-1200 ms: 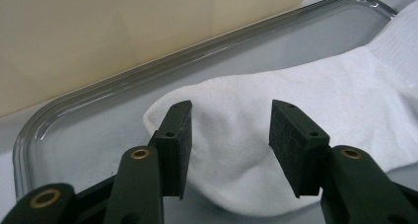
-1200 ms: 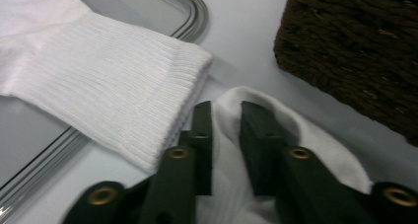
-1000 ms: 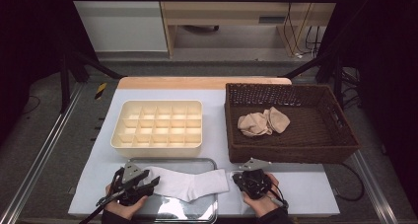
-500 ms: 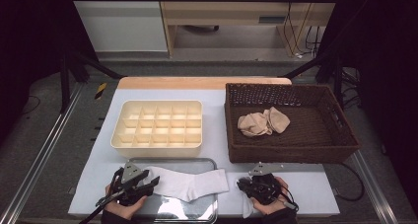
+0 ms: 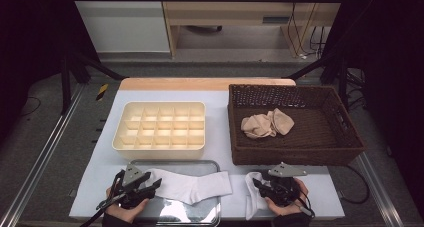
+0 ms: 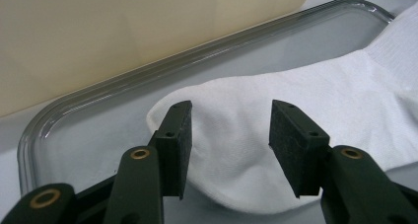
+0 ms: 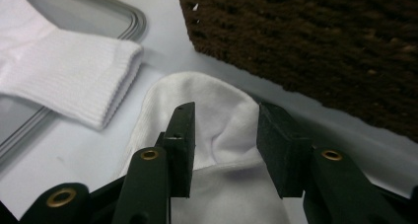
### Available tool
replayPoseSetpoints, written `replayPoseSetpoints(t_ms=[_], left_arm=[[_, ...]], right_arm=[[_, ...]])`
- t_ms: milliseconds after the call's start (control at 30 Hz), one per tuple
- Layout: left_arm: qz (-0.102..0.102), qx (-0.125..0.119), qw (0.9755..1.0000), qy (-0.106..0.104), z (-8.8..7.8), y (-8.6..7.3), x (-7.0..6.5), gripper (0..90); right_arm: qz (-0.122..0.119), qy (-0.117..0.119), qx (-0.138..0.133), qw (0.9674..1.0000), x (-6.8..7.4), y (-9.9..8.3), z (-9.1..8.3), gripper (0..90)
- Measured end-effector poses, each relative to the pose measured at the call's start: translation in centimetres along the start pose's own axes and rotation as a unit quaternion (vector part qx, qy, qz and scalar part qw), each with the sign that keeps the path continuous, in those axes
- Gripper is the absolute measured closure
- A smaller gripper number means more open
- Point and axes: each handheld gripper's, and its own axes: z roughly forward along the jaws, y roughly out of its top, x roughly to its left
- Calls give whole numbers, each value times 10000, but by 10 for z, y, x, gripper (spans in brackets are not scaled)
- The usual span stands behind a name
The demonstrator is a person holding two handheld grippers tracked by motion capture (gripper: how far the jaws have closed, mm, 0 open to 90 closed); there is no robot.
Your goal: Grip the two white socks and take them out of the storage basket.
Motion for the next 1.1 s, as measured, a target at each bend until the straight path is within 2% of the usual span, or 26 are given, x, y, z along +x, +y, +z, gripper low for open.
replayPoseSetpoints(t_ms=[133, 200, 300, 367, 500, 600, 667, 767, 800, 833, 867, 1000, 1100], left_arm=[[-9, -2, 10000, -5, 1, 0, 0, 506], [-3, 8, 10000, -8, 0, 0, 0, 506], [-11, -3, 10000, -6, 1, 0, 0, 506], [0, 5, 10000, -13, 1, 0, 0, 506], [-10, -4, 10000, -14, 1, 0, 0, 506], [-18, 20, 10000, -29, 2, 0, 0, 507], [-22, 28, 10000, -21, 2, 0, 0, 507], [-15, 31, 10000, -19, 2, 0, 0, 507], [-15, 31, 10000, -19, 2, 0, 0, 507], [-18, 34, 10000, -18, 2, 0, 0, 507], [-26, 38, 10000, -17, 2, 0, 1, 507], [-30, 35, 10000, -16, 2, 0, 1, 506], [-29, 36, 10000, -11, 1, 0, 1, 507]], right_arm=[[106, -174, -310, 9993, -4, 3, -10, 582], [194, -230, -234, 9993, -7, 2, -10, 583], [236, -85, -51, 9997, -8, -1, -3, 607], [207, 40, 16, 9998, -6, 0, 0, 657], [157, 174, 186, 9996, -5, 2, 5, 862], [94, 254, 87, 9996, -3, 8, 2, 885], [-98, 358, -90, 9993, 3, 18, 2, 885], [-311, 629, -215, 9973, 14, 31, 5, 884], [-311, 629, -215, 9973, 14, 31, 5, 884], [-411, 704, -226, 9964, 19, 35, 7, 884], [-602, 905, -211, 9939, 32, 43, 14, 883], [-802, 1198, -126, 9895, 53, 56, 28, 881], [-908, 1267, 30, 9878, 69, 61, 41, 875]])
